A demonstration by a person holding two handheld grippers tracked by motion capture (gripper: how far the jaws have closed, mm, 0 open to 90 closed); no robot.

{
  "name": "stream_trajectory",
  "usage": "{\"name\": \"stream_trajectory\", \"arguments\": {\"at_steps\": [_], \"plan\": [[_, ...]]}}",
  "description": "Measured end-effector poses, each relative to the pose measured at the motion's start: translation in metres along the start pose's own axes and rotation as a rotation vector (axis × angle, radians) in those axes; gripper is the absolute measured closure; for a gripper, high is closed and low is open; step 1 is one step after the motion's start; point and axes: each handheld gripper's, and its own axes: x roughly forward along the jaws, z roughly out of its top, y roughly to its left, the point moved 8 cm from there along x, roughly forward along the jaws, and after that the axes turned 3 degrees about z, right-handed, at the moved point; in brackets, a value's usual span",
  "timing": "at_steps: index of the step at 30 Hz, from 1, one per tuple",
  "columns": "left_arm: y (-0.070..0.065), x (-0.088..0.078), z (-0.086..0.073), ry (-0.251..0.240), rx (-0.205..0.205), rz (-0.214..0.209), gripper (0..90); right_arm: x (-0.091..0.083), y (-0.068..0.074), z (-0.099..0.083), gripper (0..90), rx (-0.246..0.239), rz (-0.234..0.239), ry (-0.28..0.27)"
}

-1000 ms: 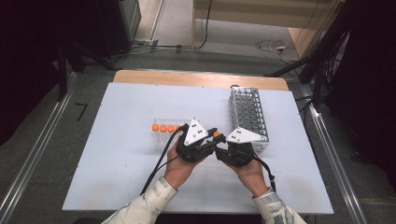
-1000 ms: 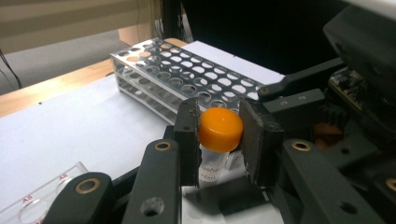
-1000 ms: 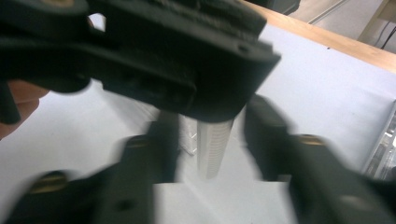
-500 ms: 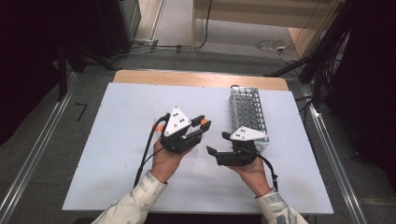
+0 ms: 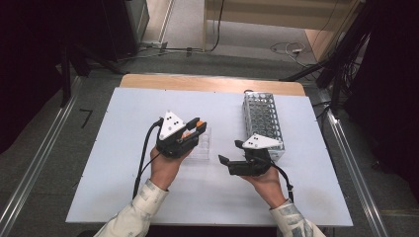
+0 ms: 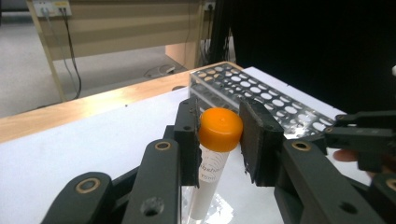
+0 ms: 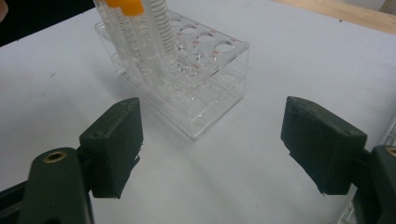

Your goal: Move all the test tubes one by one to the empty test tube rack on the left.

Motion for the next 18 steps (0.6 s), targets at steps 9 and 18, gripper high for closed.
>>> {"name": "stream_trajectory", "arguments": {"at_steps": [9,18], "plan": [[0.004,0.007,-0.022,0.046,-0.009,0.005,69.8,0.001,-0.001,-0.001,19.4,-0.002,-0.003,0.004],[0.007,0.012,-0.039,0.071,-0.013,0.009,69.6,0.001,-0.001,-0.002,19.5,-0.008,-0.007,0.011]]}}
